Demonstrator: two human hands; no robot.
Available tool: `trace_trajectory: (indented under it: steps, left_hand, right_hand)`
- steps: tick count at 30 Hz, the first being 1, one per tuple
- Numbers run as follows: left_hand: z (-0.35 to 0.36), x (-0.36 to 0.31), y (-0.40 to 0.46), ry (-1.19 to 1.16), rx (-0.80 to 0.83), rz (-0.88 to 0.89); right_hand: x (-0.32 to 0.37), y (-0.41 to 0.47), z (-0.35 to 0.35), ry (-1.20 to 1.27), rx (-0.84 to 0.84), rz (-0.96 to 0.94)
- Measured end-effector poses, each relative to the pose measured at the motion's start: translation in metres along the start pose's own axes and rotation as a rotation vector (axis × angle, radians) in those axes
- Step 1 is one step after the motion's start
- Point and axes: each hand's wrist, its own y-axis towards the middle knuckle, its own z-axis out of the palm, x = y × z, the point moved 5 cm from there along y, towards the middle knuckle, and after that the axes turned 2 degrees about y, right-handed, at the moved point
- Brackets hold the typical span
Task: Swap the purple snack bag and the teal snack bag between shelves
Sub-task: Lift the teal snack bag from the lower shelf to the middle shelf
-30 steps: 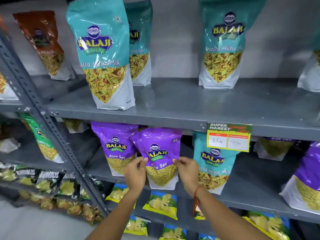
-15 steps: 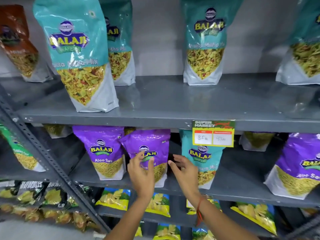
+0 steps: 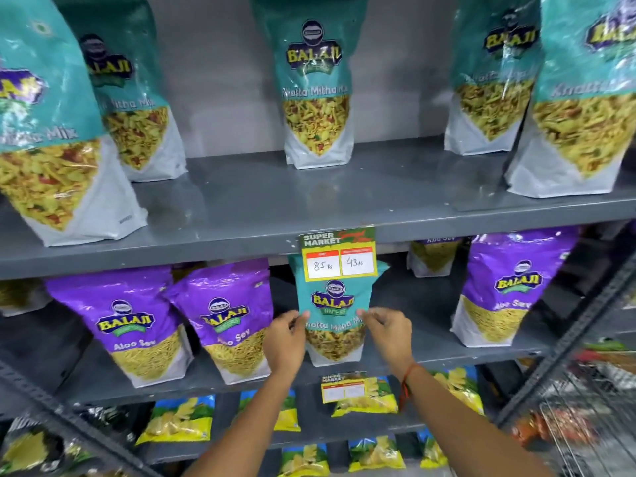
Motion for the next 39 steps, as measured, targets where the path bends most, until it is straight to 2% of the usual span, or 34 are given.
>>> trace_trajectory:
  steps: [4,10,13,16,21,24,28,32,39]
  left_hand:
    - [-0.011,0.002,-0.026,-0.013,-0.027,0.081]
    - [-0.050,-0.005,-0.091,-0.131,-0.055,0.144]
    - [-0.082,-0.031,-0.112,-0.253,-0.112,0.183]
    - [-0.112,-0.063,-0.111,-0.417,-0.167,0.213]
    - [-0.174,-0.160,-0.072,-0.489,-0.295,0.421]
    - [-0.201,-0.214,-0.033,-0.529,-0.370,0.525]
    - [-0.218,-0.265,0.033,-0.565,-0.392,0.513]
    - [-0.219,-0.286,0.084,-0.575,-0.384,0.456]
    - [-0.207,-0.271,0.117,-0.421,-0.432,0.376]
  right_hand:
    - [0.001,-0.018,-0.009,-0.021,-0.081,-0.036]
    - [0.013,-0.079,-0.029,0.032,-0.029,-0.122]
    - [0.043,-0.108,-0.047,0.085,-0.065,-0.194]
    - [0.095,-0.119,-0.070,0.171,-0.111,-0.344]
    - [0.200,-0.097,-0.108,0.312,-0.243,-0.526]
    - [0.266,-0.073,-0.126,0.385,-0.266,-0.605]
    - [0.329,-0.024,-0.137,0.459,-0.277,-0.636]
    - [0.349,0.026,-0.128,0.475,-0.287,-0.587]
    - [0.327,0.069,-0.091,0.394,-0.218,-0.515]
